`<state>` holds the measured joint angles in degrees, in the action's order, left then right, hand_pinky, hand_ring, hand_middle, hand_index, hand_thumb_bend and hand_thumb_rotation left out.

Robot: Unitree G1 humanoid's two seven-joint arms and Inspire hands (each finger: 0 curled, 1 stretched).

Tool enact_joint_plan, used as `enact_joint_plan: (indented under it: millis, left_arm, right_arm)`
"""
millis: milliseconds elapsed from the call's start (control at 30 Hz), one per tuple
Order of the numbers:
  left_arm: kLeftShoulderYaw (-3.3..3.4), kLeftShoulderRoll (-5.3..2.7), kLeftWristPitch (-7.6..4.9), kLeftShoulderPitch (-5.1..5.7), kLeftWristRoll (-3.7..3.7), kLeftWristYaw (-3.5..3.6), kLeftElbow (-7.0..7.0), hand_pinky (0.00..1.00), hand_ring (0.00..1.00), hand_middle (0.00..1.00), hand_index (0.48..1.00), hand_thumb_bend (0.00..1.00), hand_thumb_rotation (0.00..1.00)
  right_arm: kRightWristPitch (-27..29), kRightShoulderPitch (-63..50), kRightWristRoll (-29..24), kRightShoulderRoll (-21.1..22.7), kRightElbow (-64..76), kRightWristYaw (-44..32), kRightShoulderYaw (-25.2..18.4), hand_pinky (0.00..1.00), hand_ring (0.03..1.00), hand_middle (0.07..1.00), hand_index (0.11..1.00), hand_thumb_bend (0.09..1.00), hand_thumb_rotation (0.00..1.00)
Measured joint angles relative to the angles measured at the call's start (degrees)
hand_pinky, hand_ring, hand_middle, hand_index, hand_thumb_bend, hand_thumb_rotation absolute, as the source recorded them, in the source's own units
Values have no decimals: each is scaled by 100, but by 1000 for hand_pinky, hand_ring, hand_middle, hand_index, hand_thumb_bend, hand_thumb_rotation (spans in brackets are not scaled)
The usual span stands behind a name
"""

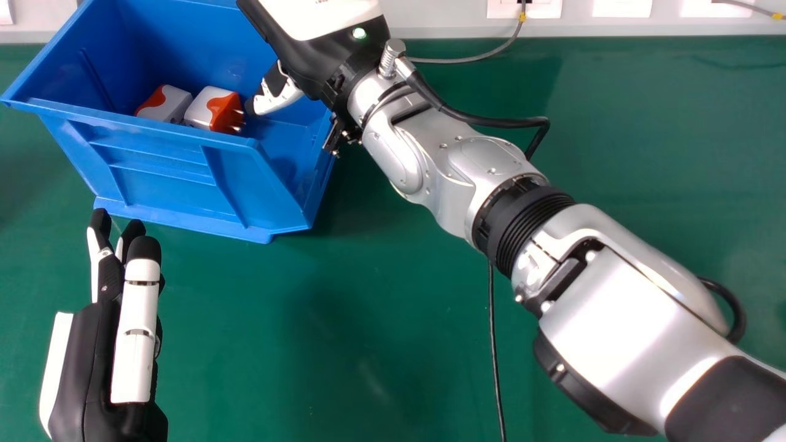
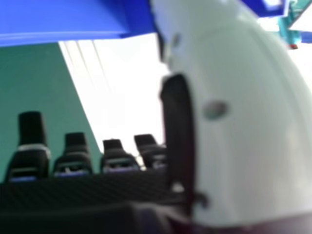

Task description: Pick all objects and put in blue box

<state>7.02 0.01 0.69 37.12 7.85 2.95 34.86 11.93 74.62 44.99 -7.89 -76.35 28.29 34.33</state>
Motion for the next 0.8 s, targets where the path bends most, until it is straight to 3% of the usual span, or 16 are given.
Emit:
enact_joint_plan:
  millis: [200,333,400,533,633,800]
  left_arm:
    - [0,2,2,-39,-17,-12,-12,1000,1000,1000,1000,410,900]
    - [-1,9,21,-130,-109,-52,-62,1000,1000,1000,1000,410,899]
    - [0,33,82,-193,-127,-72,-63,1000,1000,1000,1000,407,899]
    - [18,89,203,-328,-259,-119,-78,1000,1000,1000,1000,391,897]
    - [101,171,214,-455,-328,-110,-179,1000,1000,1000,1000,388,901]
    - [291,346,215,-716,-330,-54,-487,1000,1000,1000,1000,384,913]
  right_arm:
    - [80,-30,-24,19,26,19,-60,792,968,1000,978,580,130]
    - [243,-297,-208,95,237,146,-205,796,975,1000,985,552,135]
    - [282,-490,-251,179,427,214,-303,802,980,1000,988,532,140]
    - [378,-1012,-404,432,1077,373,-472,828,992,1000,995,466,177]
    - [407,-1607,-448,706,1955,464,-575,832,994,1000,996,449,194]
    - [431,-2812,-449,1138,3622,486,-775,849,997,1000,998,406,264]
